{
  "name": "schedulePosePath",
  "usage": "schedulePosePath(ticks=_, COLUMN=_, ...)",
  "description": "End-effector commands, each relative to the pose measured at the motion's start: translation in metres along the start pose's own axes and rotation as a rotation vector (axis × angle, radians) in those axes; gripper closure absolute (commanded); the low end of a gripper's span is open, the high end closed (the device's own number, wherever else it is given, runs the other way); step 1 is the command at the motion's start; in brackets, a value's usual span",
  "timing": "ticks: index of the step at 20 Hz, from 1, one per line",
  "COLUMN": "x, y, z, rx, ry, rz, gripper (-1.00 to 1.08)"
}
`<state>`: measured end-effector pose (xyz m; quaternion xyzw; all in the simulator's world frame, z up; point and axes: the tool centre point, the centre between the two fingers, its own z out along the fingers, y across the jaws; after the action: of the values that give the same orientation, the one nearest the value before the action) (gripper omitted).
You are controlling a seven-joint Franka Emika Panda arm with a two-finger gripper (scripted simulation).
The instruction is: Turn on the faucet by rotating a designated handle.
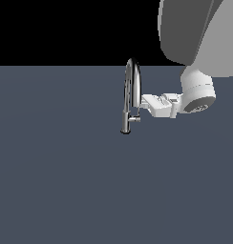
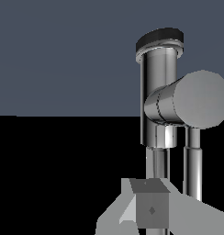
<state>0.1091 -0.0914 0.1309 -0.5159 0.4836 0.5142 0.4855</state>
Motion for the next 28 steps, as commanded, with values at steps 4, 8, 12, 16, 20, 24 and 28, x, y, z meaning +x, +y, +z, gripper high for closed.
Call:
schedulePosePath(ticks=4, x=-0.002, y=0.007, z=0.000, rx=0.000, ry=0.000, rz=0.000, gripper=1.08)
schedulePosePath(ticks=8, x=-0.004, y=0.013, z=0.000, rx=0.000, ry=0.000, rz=0.000, gripper=1.08)
schedulePosePath(ticks=12, x=-0.005, y=0.020, z=0.000, rx=0.000, ry=0.000, rz=0.000, gripper=1.08)
schedulePosePath(ticks=16, x=-0.007, y=0.026, z=0.000, rx=0.000, ry=0.000, rz=-0.001, gripper=1.08)
schedulePosePath(ticks=20, x=-0.008, y=0.032, z=0.000, rx=0.000, ry=0.000, rz=-0.001, gripper=1.08)
schedulePosePath(ticks=24, x=-0.004, y=0.035, z=0.006, rx=-0.004, ry=-0.003, rz=-0.002, gripper=1.08)
schedulePosePath(ticks=28, x=0.001, y=0.045, z=0.005, rx=-0.003, ry=-0.002, rz=-0.002, gripper=1.08)
